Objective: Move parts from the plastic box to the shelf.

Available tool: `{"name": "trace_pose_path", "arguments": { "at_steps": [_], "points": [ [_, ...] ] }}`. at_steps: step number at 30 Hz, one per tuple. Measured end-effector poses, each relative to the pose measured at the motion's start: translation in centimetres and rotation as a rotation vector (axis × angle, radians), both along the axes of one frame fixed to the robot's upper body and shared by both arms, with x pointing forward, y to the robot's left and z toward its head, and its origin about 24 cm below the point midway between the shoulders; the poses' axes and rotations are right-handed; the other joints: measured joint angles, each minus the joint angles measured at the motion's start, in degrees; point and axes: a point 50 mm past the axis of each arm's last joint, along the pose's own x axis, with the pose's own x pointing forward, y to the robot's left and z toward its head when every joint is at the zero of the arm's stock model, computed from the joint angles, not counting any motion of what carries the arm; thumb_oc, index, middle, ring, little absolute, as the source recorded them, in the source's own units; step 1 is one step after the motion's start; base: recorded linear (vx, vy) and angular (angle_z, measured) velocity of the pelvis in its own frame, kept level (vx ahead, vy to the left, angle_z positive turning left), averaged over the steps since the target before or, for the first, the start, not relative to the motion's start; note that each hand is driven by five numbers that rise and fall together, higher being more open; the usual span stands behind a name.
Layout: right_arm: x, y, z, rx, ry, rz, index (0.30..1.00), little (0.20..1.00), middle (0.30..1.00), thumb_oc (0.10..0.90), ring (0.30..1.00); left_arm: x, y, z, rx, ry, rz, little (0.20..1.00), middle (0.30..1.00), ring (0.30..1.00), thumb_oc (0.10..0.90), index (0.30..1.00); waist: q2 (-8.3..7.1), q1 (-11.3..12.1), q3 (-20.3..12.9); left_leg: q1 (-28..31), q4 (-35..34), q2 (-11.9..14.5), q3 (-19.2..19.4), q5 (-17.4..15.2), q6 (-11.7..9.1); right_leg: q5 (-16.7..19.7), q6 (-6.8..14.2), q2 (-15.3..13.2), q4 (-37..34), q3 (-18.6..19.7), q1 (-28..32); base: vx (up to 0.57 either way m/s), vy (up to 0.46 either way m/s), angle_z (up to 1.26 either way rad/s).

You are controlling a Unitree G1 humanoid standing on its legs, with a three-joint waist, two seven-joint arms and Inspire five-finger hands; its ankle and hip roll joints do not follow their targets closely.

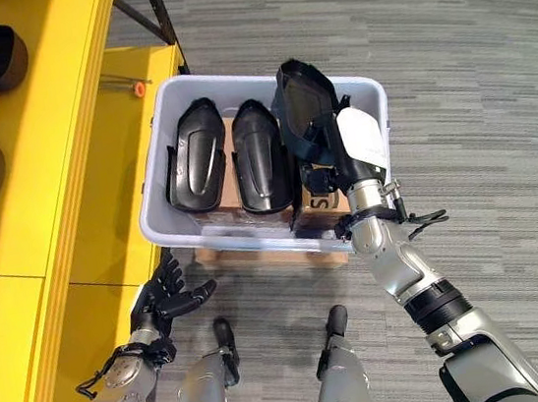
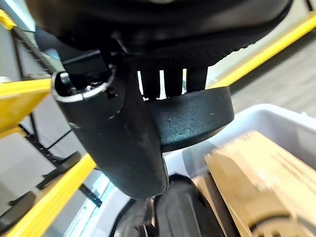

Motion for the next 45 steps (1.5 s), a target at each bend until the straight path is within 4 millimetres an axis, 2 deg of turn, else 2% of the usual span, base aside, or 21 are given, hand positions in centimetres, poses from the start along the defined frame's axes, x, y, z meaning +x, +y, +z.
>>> {"name": "trace_pose_path", "arguments": {
  "at_steps": [4, 6, 13, 17, 19, 22, 26, 28, 30, 31, 32, 33, 34, 35, 36, 37, 38, 40, 42, 43, 45],
  "points": [
    [-0.2, 0.2, 0.5, -0.030, 0.010, 0.054, 0.300, 0.300, 0.300, 0.400, 0.300, -0.1, 0.5, 0.0, -0.003, -0.002, 0.004, 1.000, 1.000, 1.000, 0.900, 1.000, -0.69, -0.1, -0.5, 4.3, -2.6, 0.7, 1.0, 0.7, -0.9, 0.2, -0.2, 1.0, -1.4, 0.1, 3.1, 0.06, -0.056, -0.12],
    [-0.3, 0.3, 0.0, -0.046, 0.038, 0.072, 0.300, 0.300, 0.300, 0.400, 0.300, -0.9, 0.7, -0.7, -0.004, 0.024, 0.005, 1.000, 1.000, 1.000, 0.900, 1.000, -0.86, -0.2, -3.7, 4.7, -4.2, 0.8, 1.4, 0.5, -0.9, 0.1, -0.3, 1.3, -2.5, 0.4, 3.1, 0.07, -0.053, -0.12],
    [-0.4, -0.1, -0.4, -0.114, 0.099, 0.105, 0.300, 0.300, 0.300, 0.400, 0.300, -2.5, 0.5, -2.1, -0.034, 0.074, 0.030, 1.000, 1.000, 1.000, 0.900, 1.000, -0.89, -0.2, -9.5, 9.8, -9.4, 1.4, 1.6, 2.8, -2.4, 0.3, -0.4, 2.9, -5.4, -0.3, 7.3, 0.05, -0.046, 0.00],
    [-0.4, 0.3, -0.5, -0.225, 0.132, 0.145, 0.300, 0.300, 0.300, 0.400, 0.300, -4.0, 0.0, -3.6, -0.077, 0.135, 0.041, 1.000, 1.000, 1.000, 0.900, 1.000, 0.12, 0.0, -13.9, 15.1, -13.2, 1.5, 1.3, 3.7, -3.0, 0.2, -0.3, 3.9, -8.4, -1.6, 12.7, 0.03, -0.098, 0.08],
    [-0.3, 1.0, -0.6, -0.251, 0.139, 0.180, 0.300, 0.300, 0.300, 0.400, 0.300, -4.4, 0.1, -4.1, -0.077, 0.161, 0.050, 1.000, 1.000, 1.000, 0.900, 1.000, 0.65, 0.0, -15.9, 15.6, -13.4, 1.6, 1.2, 3.6, -3.0, -0.1, -0.1, 4.1, -8.4, -1.7, 13.2, -0.01, -0.067, 0.02],
    [-0.4, 1.9, -0.6, -0.277, 0.140, 0.226, 0.300, 0.300, 0.300, 0.400, 0.300, -4.7, 0.3, -4.4, -0.079, 0.175, 0.066, 1.000, 1.000, 1.000, 0.900, 1.000, 1.43, 0.0, -16.6, 16.2, -13.2, 1.7, 0.8, 3.7, -3.0, -0.5, -0.1, 4.3, -7.9, -1.9, 14.1, -0.03, -0.109, 0.09],
    [-0.3, 2.3, -1.2, -0.304, 0.174, 0.246, 0.300, 0.300, 0.300, 0.400, 0.300, -5.0, 0.6, -4.5, -0.095, 0.178, 0.098, 1.000, 1.000, 1.000, 0.900, 1.000, 1.96, 0.3, -16.9, 16.1, -11.7, 2.5, -0.8, 3.5, -2.9, -3.0, -0.6, 4.4, -4.0, -3.1, 14.1, -0.08, -0.200, 0.20],
    [-0.2, 3.1, -1.9, -0.328, 0.198, 0.276, 0.300, 0.300, 0.300, 0.400, 0.300, -6.2, 1.4, -5.1, -0.094, 0.206, 0.137, 1.000, 1.000, 1.000, 0.900, 1.000, 2.28, 0.9, -16.8, 15.9, -10.1, 3.9, -1.9, 3.5, -3.4, -5.7, -1.4, 5.0, 0.6, -3.5, 13.1, -0.26, -0.240, 0.10],
    [0.2, 3.8, -1.8, -0.337, 0.199, 0.291, 0.300, 0.300, 0.300, 0.400, 0.300, -6.9, 2.2, -4.8, -0.095, 0.195, 0.175, 1.000, 1.000, 1.000, 0.900, 1.000, 2.86, 2.2, -16.9, 14.6, -9.7, 6.0, -1.9, 3.3, -4.8, -8.6, -2.9, 6.0, 5.2, -3.1, 9.8, -0.24, -0.188, 0.01],
    [0.2, 3.8, -1.7, -0.341, 0.196, 0.292, 0.300, 0.300, 0.300, 0.400, 0.300, -7.2, 2.4, -4.7, -0.093, 0.190, 0.184, 1.000, 1.000, 1.000, 0.900, 1.000, 4.25, 3.2, -16.6, 13.0, -9.9, 6.7, -3.2, 4.1, -5.3, -9.7, -3.6, 7.4, 8.0, -4.1, 8.2, -0.29, -0.271, 0.42],
    [0.4, 3.9, -1.5, -0.343, 0.190, 0.290, 0.300, 0.300, 0.300, 0.400, 0.300, -7.5, 2.8, -4.7, -0.079, 0.195, 0.184, 1.000, 1.000, 1.000, 0.900, 1.000, 3.78, 3.2, -16.7, 11.9, -10.1, 7.7, -3.7, 4.1, -6.0, -11.6, -4.0, 7.2, 9.8, -4.7, 7.0, -0.29, -0.303, 0.68],
    [0.5, 3.7, -1.3, -0.350, 0.188, 0.285, 0.300, 0.300, 0.300, 0.400, 0.300, -7.8, 2.9, -4.9, -0.072, 0.212, 0.181, 1.000, 1.000, 1.000, 0.900, 1.000, 5.08, 3.5, -16.5, 11.0, -11.5, 8.8, -3.2, 6.0, -2.1, -13.2, -5.8, 8.6, 12.9, -5.7, 5.8, -0.29, -0.424, 1.05],
    [0.6, 3.6, -1.3, -0.352, 0.187, 0.278, 0.300, 0.300, 0.300, 0.400, 0.300, -8.0, 3.2, -5.0, -0.057, 0.221, 0.175, 1.000, 1.000, 1.000, 0.900, 1.000, 4.95, 3.0, -16.4, 9.9, -12.1, 10.1, 0.9, 3.5, 1.6, -15.2, -6.7, 8.7, 15.6, -6.4, 4.7, -0.10, -0.218, 1.32],
    [0.7, 3.4, -1.3, -0.354, 0.191, 0.272, 0.300, 0.300, 0.300, 0.400, 0.300, -8.0, 3.8, -4.9, -0.037, 0.225, 0.180, 1.000, 1.000, 1.000, 0.900, 1.000, 3.13, 2.1, -16.1, 8.4, -9.4, 10.5, 5.0, 0.4, 3.9, -16.2, -8.2, 6.3, 16.3, -7.5, 3.9, -0.11, -0.197, 1.51],
    [0.7, 3.2, -1.4, -0.357, 0.198, 0.262, 0.300, 0.300, 0.300, 0.400, 0.300, -8.1, 3.8, -5.2, -0.034, 0.241, 0.179, 1.000, 1.000, 1.000, 0.900, 1.000, 2.90, 2.0, -16.0, 6.1, -2.7, 12.1, 7.4, 1.7, 2.0, -17.3, -7.7, 4.9, 16.9, -9.2, 4.3, -0.13, -0.086, 1.18],
    [0.7, 3.2, -1.3, -0.357, 0.195, 0.262, 0.300, 0.300, 0.300, 0.400, 0.300, -8.5, 3.6, -5.5, -0.035, 0.259, 0.174, 1.000, 1.000, 1.000, 0.900, 1.000, 2.97, 2.5, -16.1, 6.5, 0.6, 12.5, 8.0, 2.2, 1.0, -16.6, -9.6, 3.8, 16.8, -11.2, 4.4, -0.17, -0.084, 0.93],
    [0.7, 3.2, -1.2, -0.358, 0.192, 0.260, 0.300, 0.300, 0.300, 0.400, 0.300, -8.6, 3.4, -5.7, -0.036, 0.275, 0.163, 1.000, 1.000, 1.000, 0.900, 1.000, 2.89, 2.1, -16.2, 6.6, 5.8, 13.5, 10.4, 1.4, 0.3, -16.7, -9.6, 2.9, 16.2, -13.8, 5.6, -0.09, 0.032, 0.88],
    [0.7, 2.8, -1.0, -0.366, 0.185, 0.245, 0.300, 0.300, 0.300, 0.400, 0.300, -8.0, 2.4, -5.6, -0.045, 0.266, 0.119, 1.000, 1.000, 1.000, 0.900, 1.000, 2.54, 0.2, -16.1, 9.4, 10.4, 14.5, 12.8, -0.4, -1.6, -15.9, -8.9, 1.4, 15.4, -18.2, 7.7, -0.09, 0.115, 1.16],
    [0.8, 2.2, -0.4, -0.362, 0.162, 0.219, 0.300, 0.300, 0.300, 0.400, 0.300, -6.9, 1.0, -5.2, -0.063, 0.237, 0.071, 1.000, 1.000, 1.000, 0.900, 1.000, 3.12, -1.7, -16.4, 13.8, 7.4, 14.7, 15.6, 1.0, -3.0, -16.4, -8.7, 0.9, 16.3, -22.1, 8.0, -0.08, 0.143, 1.10],
    [0.8, 1.9, -0.2, -0.358, 0.151, 0.206, 0.300, 0.300, 0.300, 0.400, 0.300, -6.3, 0.4, -5.0, -0.071, 0.223, 0.051, 1.000, 1.000, 1.000, 0.900, 1.000, 3.38, -2.7, -16.5, 16.0, 2.9, 13.7, 16.7, 1.4, -4.3, -16.5, -8.2, 0.3, 17.4, -23.7, 7.8, -0.05, 0.123, 1.04],
    [0.9, 1.4, 0.1, -0.345, 0.143, 0.183, 0.300, 0.300, 0.300, 0.400, 0.300, -5.0, -0.5, -4.3, -0.079, 0.187, 0.012, 1.000, 1.000, 1.000, 0.900, 1.000, 2.69, -3.3, -16.4, 16.8, -3.7, 11.2, 18.5, 0.7, -5.2, -15.8, -7.5, -1.4, 18.2, -25.0, 7.0, 0.00, 0.181, 0.65]
  ]
}}
